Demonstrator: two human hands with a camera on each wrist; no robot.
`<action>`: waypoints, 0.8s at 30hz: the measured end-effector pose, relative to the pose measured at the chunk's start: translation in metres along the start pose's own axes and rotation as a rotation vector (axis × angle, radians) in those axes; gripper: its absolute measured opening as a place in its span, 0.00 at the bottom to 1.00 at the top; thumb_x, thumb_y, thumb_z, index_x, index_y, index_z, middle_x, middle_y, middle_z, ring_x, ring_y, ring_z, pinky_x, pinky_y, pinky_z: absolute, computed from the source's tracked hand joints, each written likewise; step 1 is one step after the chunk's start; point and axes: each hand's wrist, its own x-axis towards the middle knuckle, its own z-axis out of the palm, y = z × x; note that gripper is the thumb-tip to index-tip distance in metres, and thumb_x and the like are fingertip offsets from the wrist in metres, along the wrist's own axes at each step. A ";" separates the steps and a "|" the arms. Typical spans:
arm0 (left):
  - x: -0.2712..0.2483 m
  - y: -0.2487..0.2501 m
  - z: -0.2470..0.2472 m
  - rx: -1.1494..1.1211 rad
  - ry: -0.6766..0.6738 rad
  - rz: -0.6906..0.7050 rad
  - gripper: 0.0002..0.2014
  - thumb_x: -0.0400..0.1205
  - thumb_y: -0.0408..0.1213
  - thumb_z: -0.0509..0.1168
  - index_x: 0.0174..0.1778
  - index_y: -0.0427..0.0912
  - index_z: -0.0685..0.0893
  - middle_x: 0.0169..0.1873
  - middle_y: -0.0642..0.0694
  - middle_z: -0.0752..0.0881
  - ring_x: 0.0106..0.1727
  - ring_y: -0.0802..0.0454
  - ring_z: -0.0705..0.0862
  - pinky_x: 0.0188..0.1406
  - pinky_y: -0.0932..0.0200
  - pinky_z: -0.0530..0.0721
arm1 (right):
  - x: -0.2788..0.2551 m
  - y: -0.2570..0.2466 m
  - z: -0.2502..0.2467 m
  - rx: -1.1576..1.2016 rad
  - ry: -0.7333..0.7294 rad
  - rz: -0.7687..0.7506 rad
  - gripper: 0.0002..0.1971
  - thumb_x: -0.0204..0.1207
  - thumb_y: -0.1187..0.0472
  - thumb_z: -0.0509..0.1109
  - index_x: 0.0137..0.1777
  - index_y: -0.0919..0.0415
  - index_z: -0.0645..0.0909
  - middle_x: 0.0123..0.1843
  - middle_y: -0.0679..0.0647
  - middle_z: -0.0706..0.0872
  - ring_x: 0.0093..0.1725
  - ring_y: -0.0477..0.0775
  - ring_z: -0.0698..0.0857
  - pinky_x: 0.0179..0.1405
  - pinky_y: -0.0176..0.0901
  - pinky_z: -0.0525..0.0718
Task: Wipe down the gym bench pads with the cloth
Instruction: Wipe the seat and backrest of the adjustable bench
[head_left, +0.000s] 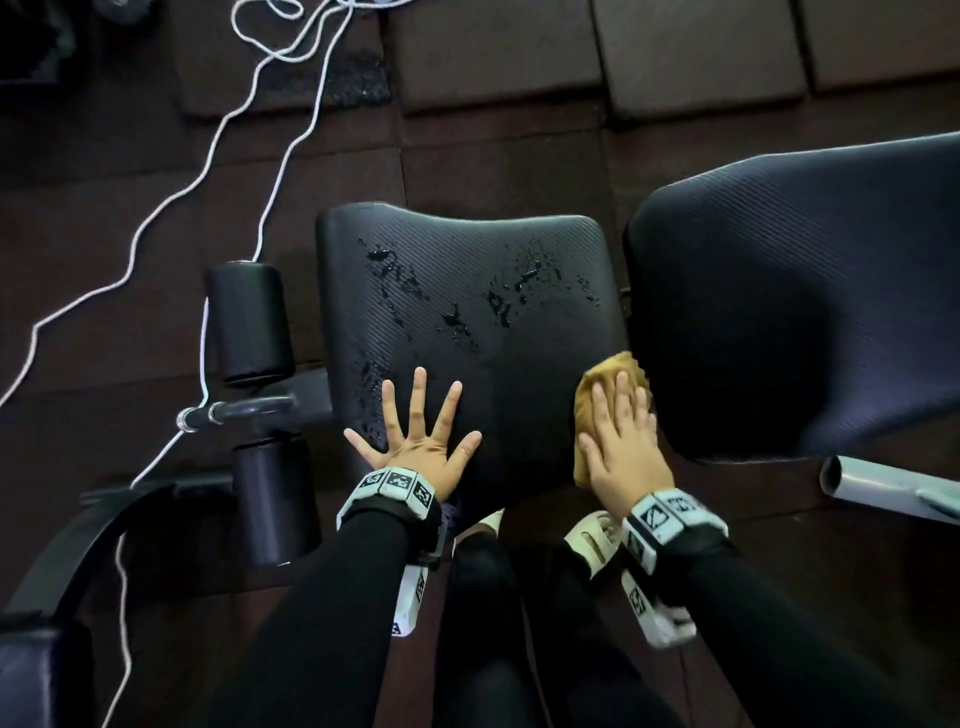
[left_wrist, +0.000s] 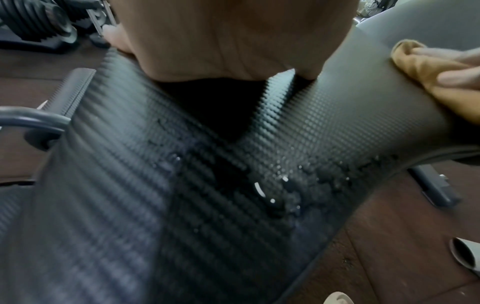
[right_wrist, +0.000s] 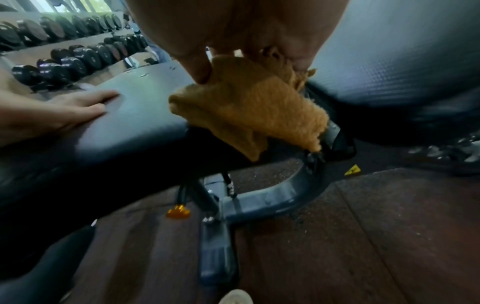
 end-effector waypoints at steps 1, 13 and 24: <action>0.000 0.000 -0.001 -0.003 -0.006 0.003 0.31 0.77 0.73 0.38 0.67 0.81 0.23 0.67 0.66 0.13 0.66 0.52 0.08 0.49 0.27 0.13 | -0.011 -0.003 0.008 -0.011 -0.026 -0.011 0.34 0.84 0.48 0.47 0.75 0.48 0.22 0.75 0.49 0.18 0.82 0.61 0.33 0.80 0.55 0.37; 0.000 0.001 -0.005 -0.012 -0.041 0.002 0.31 0.77 0.73 0.38 0.63 0.82 0.20 0.66 0.66 0.11 0.64 0.52 0.07 0.49 0.26 0.14 | 0.043 -0.068 -0.014 -0.152 -0.034 -0.237 0.31 0.85 0.51 0.48 0.83 0.54 0.39 0.84 0.56 0.34 0.83 0.60 0.39 0.80 0.57 0.41; -0.002 0.001 -0.006 -0.042 -0.053 0.019 0.31 0.78 0.71 0.38 0.64 0.81 0.20 0.66 0.65 0.11 0.65 0.51 0.07 0.50 0.26 0.15 | -0.032 -0.016 0.021 -0.042 -0.101 -0.126 0.31 0.85 0.50 0.49 0.77 0.49 0.31 0.77 0.48 0.22 0.78 0.57 0.27 0.80 0.55 0.38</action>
